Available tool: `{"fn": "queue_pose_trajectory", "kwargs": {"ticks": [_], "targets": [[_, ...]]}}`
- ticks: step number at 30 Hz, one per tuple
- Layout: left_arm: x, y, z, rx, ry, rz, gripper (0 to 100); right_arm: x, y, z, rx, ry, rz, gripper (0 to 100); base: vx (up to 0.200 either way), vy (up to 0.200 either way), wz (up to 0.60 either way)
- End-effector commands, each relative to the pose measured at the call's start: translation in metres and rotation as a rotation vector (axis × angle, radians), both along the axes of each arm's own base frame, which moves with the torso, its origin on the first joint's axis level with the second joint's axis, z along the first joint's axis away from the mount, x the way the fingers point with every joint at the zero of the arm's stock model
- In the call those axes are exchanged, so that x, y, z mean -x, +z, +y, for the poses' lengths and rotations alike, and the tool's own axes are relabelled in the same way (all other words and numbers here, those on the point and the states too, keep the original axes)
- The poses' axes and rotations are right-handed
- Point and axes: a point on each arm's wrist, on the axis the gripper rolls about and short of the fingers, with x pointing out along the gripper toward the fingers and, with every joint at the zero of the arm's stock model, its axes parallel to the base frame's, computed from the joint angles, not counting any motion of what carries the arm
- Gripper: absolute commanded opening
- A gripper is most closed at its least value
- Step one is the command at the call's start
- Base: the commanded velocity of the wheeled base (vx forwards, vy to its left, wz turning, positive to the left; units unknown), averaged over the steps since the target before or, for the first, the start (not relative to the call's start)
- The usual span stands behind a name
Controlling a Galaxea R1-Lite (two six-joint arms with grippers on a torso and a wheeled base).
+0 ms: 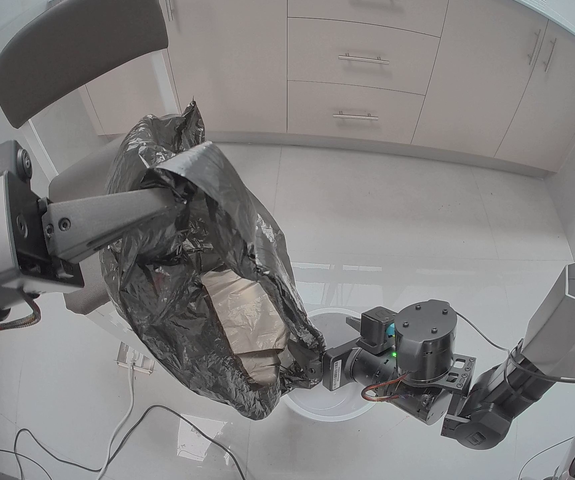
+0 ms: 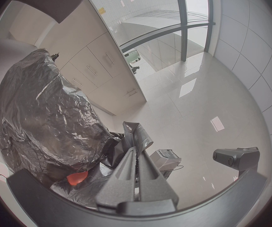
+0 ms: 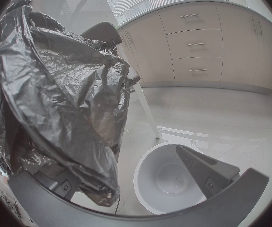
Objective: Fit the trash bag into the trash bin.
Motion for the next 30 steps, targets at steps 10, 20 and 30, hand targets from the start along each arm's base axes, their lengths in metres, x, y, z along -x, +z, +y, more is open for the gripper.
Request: {"fn": "queue_pose_trajectory", "kwargs": {"ticks": [10,20,30], "targets": [[0.002,0.0,0.001,0.002,0.0,-0.005,0,-0.011,-0.023,0.01,0.032,-0.006,0.03,100,0.0,0.0,0.0],[0.002,0.0,0.001,0.0,0.0,-0.001,0,-0.011,-0.022,0.011,0.028,-0.008,0.027,0,0.0,0.0,0.0],[0.002,-0.006,0.001,-0.011,-0.006,0.016,0,-0.002,-0.015,0.0,0.039,-0.032,0.021,0,0.0,0.0,0.0]]}}
